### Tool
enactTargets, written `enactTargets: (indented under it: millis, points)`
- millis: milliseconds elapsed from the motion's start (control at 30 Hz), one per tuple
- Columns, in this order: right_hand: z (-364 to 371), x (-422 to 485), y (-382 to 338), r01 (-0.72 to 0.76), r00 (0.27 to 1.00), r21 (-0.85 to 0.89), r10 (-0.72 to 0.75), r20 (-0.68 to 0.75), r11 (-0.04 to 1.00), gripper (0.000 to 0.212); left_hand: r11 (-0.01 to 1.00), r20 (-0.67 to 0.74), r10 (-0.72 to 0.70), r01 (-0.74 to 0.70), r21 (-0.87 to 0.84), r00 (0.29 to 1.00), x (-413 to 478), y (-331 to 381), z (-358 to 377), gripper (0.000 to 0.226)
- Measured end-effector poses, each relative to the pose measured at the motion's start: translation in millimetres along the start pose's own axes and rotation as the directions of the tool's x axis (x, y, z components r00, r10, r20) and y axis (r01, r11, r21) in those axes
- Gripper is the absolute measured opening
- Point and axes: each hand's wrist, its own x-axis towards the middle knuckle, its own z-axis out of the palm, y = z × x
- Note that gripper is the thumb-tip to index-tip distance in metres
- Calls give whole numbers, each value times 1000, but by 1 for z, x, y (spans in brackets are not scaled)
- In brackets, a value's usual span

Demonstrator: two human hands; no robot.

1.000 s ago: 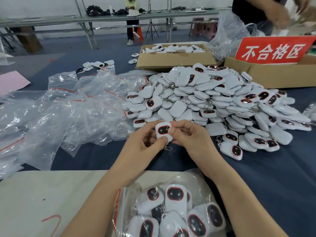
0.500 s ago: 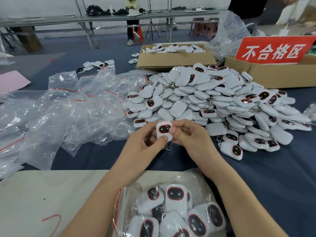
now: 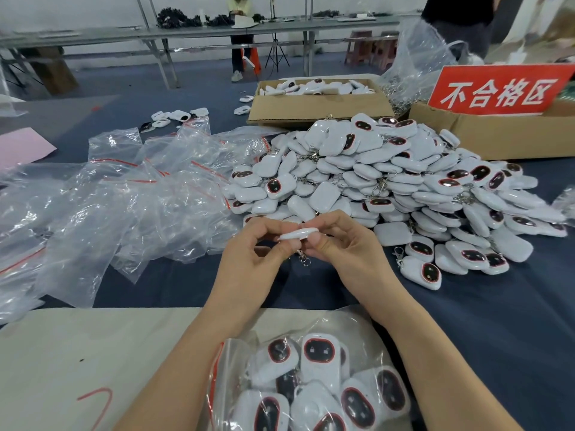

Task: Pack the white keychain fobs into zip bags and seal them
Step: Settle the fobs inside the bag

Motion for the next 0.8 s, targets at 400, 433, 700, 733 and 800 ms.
enactTargets:
  millis: [400, 433, 700, 733, 800]
  points:
    - [1, -3, -1, -10, 1000, 37, 9, 13, 999, 24, 991, 89, -111, 117, -61, 990, 2, -1, -2, 35]
    - [1, -3, -2, -13, 1000, 30, 12, 29, 999, 26, 988, 95, -140, 145, -50, 986, 3, -3, -3, 39]
    - [1, 0, 3, -110, 994, 15, 110, -13, 994, 21, 987, 36, -141, 143, -77, 989, 5, -5, -2, 33]
    - [1, 1, 4, -120, 993, 4, 120, -21, 993, 21, 987, 28, -142, 144, -78, 989, 5, -5, -2, 33]
    - [2, 1, 5, -122, 992, -2, 122, -26, 992, 22, 986, 16, -143, 144, -81, 990, 5, -5, -2, 33]
